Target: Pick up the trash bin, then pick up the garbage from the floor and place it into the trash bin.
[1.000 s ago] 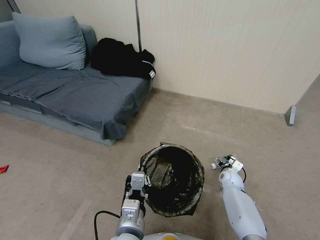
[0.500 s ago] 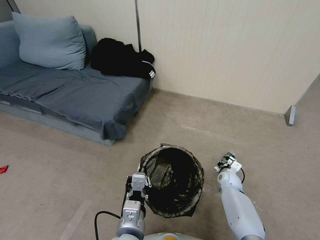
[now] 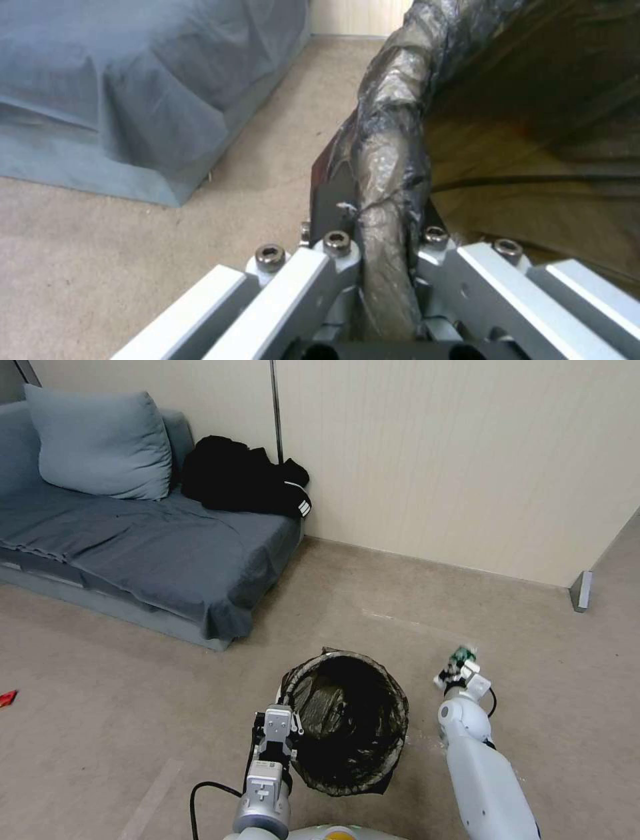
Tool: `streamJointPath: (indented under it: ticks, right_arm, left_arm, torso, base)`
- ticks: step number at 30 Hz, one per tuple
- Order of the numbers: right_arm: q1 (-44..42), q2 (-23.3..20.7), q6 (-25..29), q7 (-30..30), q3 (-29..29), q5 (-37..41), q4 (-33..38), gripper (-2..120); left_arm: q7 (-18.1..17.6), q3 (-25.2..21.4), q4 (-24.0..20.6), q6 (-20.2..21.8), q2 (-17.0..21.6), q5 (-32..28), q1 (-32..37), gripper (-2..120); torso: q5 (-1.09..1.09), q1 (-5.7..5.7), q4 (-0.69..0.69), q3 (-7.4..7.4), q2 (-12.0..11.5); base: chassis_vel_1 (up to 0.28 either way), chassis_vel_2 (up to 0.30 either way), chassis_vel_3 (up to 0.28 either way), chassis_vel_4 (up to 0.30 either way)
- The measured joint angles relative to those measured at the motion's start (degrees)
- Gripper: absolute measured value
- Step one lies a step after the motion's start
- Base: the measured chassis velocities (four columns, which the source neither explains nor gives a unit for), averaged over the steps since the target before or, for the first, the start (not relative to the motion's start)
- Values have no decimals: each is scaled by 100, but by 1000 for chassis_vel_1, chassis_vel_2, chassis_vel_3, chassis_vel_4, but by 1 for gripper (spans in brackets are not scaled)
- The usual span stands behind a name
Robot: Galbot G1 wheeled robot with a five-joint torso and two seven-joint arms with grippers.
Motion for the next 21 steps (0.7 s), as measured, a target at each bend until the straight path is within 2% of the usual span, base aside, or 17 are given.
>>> streamJointPath:
  ticks: [2,3,4,6,8,9,11,12,13,14,16,21]
  right_arm:
    - [-226,18,80,-74,-73,-173,566,18]
    - [-476,17,374,-155,-183,-571,1200,18]
    - [-476,17,374,-155,-183,-571,1200,18]
    - [-801,-33,882,-446,-314,-1198,1977,18]
    - [-1197,-131,1647,-1097,-423,-1747,2693,18]
    - [-1197,-131,1647,-1097,-423,-1747,2693,18]
    - [-1522,-234,2101,-1734,-499,-1914,3143,18]
    - [-1522,-234,2101,-1734,-499,-1914,3143,18]
    - [-1795,-343,2342,-2221,-583,-1926,3491,18]
    - [-1870,-379,2390,-2340,-606,-1923,3586,18]
    - [-2343,-608,2720,-3003,-747,-1890,4130,18]
    - [-2829,-847,3037,-3428,-926,-1975,4469,18]
  left_arm:
    - [0,0,2,0,2,-13,-8,0]
    - [1,0,4,0,2,-25,-9,0]
    - [1,0,4,0,2,-25,-9,0]
    - [1,0,7,0,1,-29,-7,0]
    - [1,0,16,6,-4,-54,-5,0]
    - [1,0,16,6,-4,-54,-5,0]
    - [2,0,20,25,-3,-103,-5,0]
    - [2,0,20,25,-3,-103,-5,0]
    - [4,0,19,42,4,-141,-10,0]
    - [4,1,18,46,7,-153,-14,0]
    - [13,25,6,67,26,-225,-63,0]
    - [28,47,-25,104,27,-329,-186,0]
  torso:
    - [4,0,-1,0,0]
    - [1,0,-1,0,0]
    - [1,0,-1,0,0]
    - [1,0,0,0,0]
    - [2,0,-1,0,0]
    - [2,0,-1,0,0]
    - [2,0,0,0,0]
    - [2,0,0,0,0]
    - [3,0,-1,0,0]
    - [3,0,-1,0,0]
    - [2,0,-1,-1,0]
    - [2,0,-2,0,0]
  base:
    - [0,0,0,0]
    - [0,0,0,0]
    - [0,0,0,0]
    - [0,0,0,0]
    - [0,0,0,0]
    - [0,0,0,0]
    - [0,0,0,0]
    - [0,0,0,0]
    - [0,0,0,0]
    - [0,0,0,0]
    - [0,0,0,0]
    - [0,0,0,0]
